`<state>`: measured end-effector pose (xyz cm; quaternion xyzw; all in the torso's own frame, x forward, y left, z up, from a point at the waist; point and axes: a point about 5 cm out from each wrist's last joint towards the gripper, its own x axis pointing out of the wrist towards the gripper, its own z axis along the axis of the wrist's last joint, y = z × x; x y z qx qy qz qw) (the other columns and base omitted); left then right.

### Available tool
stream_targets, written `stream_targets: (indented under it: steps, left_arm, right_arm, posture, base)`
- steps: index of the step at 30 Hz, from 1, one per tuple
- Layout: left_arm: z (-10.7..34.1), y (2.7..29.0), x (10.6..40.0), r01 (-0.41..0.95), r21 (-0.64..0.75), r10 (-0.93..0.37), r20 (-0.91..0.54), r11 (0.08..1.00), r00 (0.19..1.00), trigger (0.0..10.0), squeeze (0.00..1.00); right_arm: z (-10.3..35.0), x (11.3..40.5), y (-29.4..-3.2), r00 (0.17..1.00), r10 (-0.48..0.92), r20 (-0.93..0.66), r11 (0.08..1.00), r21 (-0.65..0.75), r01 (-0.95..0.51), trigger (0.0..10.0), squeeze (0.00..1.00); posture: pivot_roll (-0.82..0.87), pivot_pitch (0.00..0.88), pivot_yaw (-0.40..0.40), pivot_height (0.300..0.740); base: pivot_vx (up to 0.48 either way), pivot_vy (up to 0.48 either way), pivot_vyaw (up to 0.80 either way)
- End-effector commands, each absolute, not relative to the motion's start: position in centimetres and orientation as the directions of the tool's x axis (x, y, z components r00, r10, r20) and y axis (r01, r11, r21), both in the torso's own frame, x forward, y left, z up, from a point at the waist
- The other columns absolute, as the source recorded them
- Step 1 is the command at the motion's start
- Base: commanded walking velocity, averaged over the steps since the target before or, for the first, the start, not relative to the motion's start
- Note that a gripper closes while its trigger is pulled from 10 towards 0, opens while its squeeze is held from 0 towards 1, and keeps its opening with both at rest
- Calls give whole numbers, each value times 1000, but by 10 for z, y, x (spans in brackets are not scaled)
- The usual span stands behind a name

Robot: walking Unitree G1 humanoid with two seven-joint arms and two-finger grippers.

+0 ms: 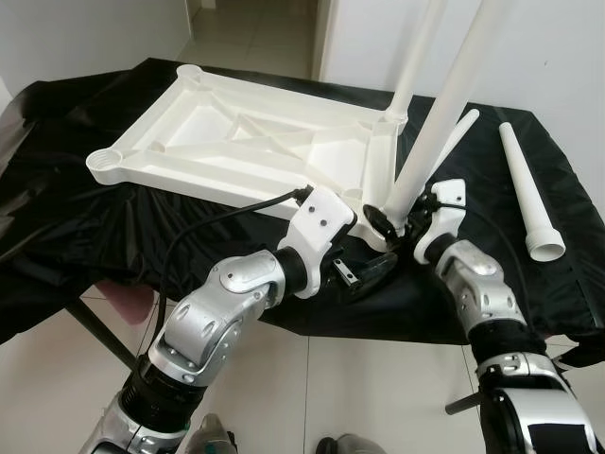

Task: Building children table

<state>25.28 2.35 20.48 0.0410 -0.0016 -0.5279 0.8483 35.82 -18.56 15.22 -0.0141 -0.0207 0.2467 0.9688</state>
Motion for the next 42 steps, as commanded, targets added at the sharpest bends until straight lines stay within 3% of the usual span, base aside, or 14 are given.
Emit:
stream_targets:
  steps: [1,5,6,9,10,14,20,21,23,24,42]
  left_arm:
    - [205,24,254,894,81,-894,-46,442,446,10000,0]
    - [205,25,253,893,80,-894,-47,442,446,10000,0]
    - [205,25,253,894,79,-894,-48,442,446,10000,0]
    - [205,25,253,894,79,-894,-48,441,445,10000,0]
    - [205,25,253,894,79,-894,-49,441,445,10000,0]
    - [205,25,252,894,80,-894,-50,441,446,10000,0]
    - [205,25,252,895,79,-895,-49,439,443,10000,0]
    - [204,24,252,896,78,-896,-49,438,442,10000,0]
    - [204,24,252,896,77,-896,-49,437,441,10000,0]
    - [204,24,252,897,77,-897,-48,436,440,10000,0]
    - [202,25,257,889,83,-889,-51,450,455,10000,0]
  right_arm:
    - [152,360,-192,867,497,34,868,-38,-496,10000,0]
    - [152,362,-195,863,504,28,863,-39,-503,10000,0]
    - [151,363,-195,861,508,23,861,-39,-507,4745,0]
    - [151,363,-196,860,510,19,860,-39,-509,4745,0]
    - [149,363,-197,858,513,10,858,-42,-512,510,0]
    - [146,363,-198,853,522,-2,852,-44,-521,0,0]
    - [143,363,-199,842,539,-10,841,-43,-539,0,0]
    - [143,362,-198,840,542,-14,839,-46,-542,8039,0]
    - [142,363,-198,839,544,-15,837,-49,-544,8039,0]
    - [141,362,-198,838,545,-15,837,-46,-545,10000,0]
    - [140,364,-198,842,539,-4,841,-42,-539,10000,0]
  posture:
    - [81,17,-53,740]
    - [88,19,-51,740]
    - [89,19,-51,740]
    - [90,19,-50,740]
    - [90,19,-50,740]
    - [91,19,-50,740]
    - [84,18,-52,740]
    - [83,18,-52,740]
    - [83,18,-52,740]
    - [81,18,-53,740]
    - [81,11,-56,740]
  base:
    - [0,0,0]
    - [0,0,0]
    - [0,0,0]
    - [0,0,0]
    - [0,0,0]
    - [0,0,0]
    - [0,0,0]
    - [0,0,0]
    - [0,0,0]
    - [0,0,0]
    - [0,0,0]
